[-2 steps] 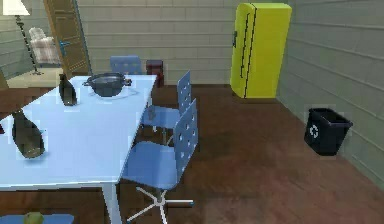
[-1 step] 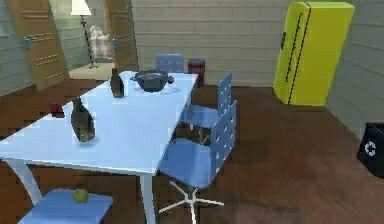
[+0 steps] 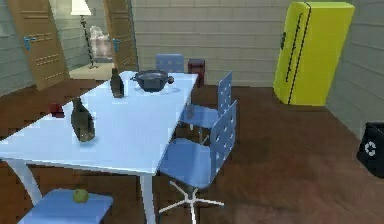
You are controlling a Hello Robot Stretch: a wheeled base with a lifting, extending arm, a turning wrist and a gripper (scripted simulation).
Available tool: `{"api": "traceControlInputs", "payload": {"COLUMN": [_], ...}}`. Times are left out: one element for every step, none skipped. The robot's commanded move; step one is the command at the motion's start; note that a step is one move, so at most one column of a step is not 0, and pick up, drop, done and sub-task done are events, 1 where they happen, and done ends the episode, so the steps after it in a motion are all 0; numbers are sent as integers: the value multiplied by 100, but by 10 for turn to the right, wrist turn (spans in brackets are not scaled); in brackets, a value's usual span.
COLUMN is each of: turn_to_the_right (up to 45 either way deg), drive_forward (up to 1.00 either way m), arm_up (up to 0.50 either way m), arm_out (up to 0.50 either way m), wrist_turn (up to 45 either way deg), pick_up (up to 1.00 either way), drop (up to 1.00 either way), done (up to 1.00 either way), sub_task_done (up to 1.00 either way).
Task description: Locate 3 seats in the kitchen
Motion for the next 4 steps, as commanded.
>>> {"api": "traceControlInputs", "payload": {"turn_to_the_right": [450,120,0,90], "drive_forward": [0,0,100,0], "arm_up": [0,0,0,0], "arm_out": [0,0,0,0], "wrist_turn": [0,0,0,0], "pick_up": [0,0,0,0], "drop": [0,0,0,0], "done": [0,0,0,0], "sub_task_done": [0,0,0,0]}}
